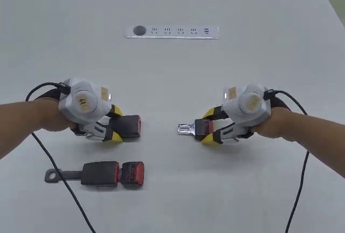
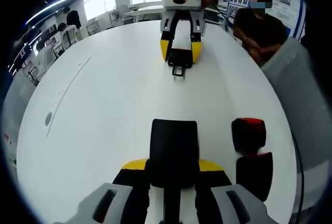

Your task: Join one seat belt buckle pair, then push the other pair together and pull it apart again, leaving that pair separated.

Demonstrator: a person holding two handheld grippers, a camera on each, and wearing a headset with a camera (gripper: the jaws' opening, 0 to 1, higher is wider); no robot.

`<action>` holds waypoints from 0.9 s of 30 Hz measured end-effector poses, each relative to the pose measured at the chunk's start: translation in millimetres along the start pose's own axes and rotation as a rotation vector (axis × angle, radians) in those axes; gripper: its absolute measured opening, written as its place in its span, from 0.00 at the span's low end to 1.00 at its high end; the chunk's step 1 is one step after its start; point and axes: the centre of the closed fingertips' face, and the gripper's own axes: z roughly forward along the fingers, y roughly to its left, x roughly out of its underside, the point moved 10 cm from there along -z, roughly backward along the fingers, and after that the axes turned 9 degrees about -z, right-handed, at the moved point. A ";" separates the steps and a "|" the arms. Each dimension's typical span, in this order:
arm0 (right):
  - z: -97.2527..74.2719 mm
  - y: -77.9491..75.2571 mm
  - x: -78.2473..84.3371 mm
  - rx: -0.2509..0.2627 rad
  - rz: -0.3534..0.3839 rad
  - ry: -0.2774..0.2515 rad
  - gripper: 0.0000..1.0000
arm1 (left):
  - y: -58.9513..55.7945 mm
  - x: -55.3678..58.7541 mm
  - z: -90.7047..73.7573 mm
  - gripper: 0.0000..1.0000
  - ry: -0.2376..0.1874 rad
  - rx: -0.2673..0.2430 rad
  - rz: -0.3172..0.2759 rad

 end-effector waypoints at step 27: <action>-20.6 10.9 19.7 0.102 0.143 -0.081 0.49 | -4.3 -4.1 -3.8 0.42 0.033 0.013 -0.146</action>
